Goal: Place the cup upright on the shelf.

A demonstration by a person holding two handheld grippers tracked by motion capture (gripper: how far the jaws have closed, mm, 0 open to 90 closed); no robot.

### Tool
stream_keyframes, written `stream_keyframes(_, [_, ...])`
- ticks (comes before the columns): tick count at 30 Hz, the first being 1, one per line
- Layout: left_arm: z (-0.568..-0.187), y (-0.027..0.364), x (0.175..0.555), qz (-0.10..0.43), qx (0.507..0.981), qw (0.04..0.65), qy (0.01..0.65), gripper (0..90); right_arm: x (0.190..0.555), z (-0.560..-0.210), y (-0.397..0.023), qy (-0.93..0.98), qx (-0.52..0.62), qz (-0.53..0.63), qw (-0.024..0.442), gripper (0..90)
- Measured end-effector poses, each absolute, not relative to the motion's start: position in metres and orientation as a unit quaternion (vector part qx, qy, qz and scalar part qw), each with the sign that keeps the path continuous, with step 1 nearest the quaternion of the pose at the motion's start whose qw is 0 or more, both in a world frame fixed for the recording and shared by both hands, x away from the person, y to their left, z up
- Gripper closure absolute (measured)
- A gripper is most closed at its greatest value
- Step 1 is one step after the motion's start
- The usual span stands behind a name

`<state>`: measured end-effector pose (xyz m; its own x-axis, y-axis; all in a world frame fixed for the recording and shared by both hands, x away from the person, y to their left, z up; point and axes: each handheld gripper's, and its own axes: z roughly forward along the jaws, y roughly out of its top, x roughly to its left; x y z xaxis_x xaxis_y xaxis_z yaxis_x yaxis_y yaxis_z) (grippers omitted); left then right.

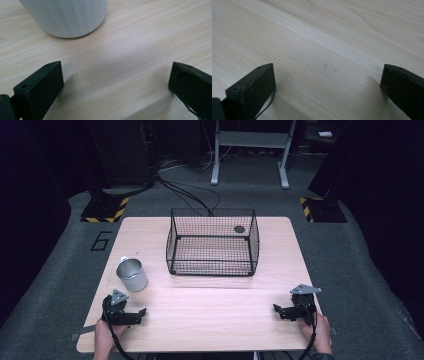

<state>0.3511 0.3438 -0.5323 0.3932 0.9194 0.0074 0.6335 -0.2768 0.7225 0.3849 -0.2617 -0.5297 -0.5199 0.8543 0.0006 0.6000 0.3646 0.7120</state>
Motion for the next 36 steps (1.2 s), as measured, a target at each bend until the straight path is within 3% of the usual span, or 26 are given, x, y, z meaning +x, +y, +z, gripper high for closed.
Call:
stream_keyframes(14, [-0.529, 0.348, 0.351, 0.219, 0.753, 0.334, 0.522, 0.0, 0.385, -0.53, -0.261, 0.803, 0.453, 0.337, 0.189, 0.0])
stream_keyframes(36, [-0.461, 0.366, 0.373, 0.279, 0.705, 0.401, 0.514, 0.0, 0.385, -0.53, -0.262, 0.804, 0.452, 0.337, 0.189, 0.0])
